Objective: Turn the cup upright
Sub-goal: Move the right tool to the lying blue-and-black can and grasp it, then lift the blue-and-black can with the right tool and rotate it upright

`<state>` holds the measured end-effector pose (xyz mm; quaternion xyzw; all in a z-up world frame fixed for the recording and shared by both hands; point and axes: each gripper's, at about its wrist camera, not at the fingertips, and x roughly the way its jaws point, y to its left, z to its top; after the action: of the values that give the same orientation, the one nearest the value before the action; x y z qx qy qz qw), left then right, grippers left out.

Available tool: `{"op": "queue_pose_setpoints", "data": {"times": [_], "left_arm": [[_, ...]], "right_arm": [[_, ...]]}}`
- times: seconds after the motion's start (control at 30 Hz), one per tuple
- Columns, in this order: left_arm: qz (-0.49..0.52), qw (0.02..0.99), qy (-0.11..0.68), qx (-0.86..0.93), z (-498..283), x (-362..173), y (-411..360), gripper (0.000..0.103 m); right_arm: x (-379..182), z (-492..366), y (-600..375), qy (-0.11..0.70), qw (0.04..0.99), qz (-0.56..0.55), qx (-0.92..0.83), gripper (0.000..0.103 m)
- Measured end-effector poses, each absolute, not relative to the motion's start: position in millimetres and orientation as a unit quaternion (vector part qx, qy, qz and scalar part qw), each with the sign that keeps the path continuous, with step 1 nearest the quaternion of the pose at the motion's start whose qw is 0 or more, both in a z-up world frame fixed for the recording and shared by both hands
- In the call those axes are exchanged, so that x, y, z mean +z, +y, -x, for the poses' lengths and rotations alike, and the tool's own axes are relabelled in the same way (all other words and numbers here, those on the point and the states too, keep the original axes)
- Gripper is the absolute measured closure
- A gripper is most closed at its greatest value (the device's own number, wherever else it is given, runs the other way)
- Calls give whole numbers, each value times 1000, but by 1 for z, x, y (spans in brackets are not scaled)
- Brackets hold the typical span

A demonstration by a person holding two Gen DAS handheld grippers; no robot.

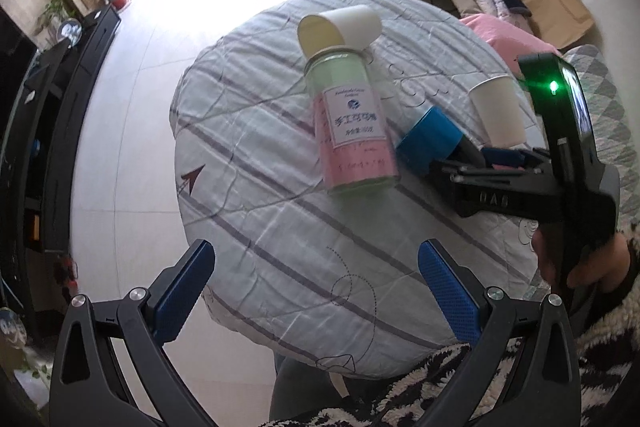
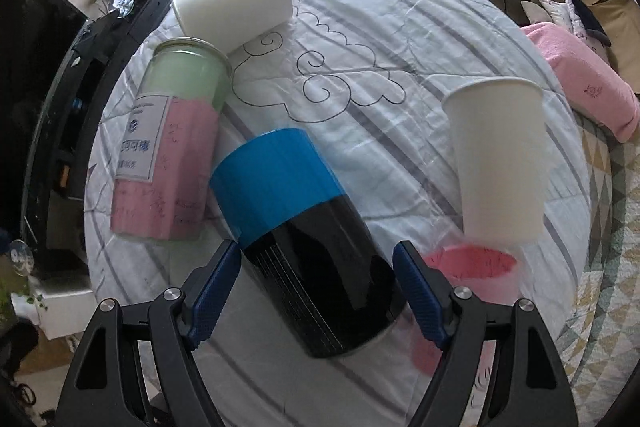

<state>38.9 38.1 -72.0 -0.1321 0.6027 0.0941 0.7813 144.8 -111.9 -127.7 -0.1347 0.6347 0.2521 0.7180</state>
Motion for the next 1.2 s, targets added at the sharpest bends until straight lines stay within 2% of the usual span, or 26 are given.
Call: {"op": "queue_pose_setpoints", "data": {"times": [0.37,0.73,1.2], "left_arm": [[155,769,606,133,-19,-77,57,0],[131,782,600,109,-9,-64,59,0],[61,797,600,15,10,-53,47,0]], "right_arm": [[-142,-153,-91,649,702,136,259,25],[-129,-149,-125,670,714,22,199,26],[-115,-73,-151,666,730,-86,126,28]]}}
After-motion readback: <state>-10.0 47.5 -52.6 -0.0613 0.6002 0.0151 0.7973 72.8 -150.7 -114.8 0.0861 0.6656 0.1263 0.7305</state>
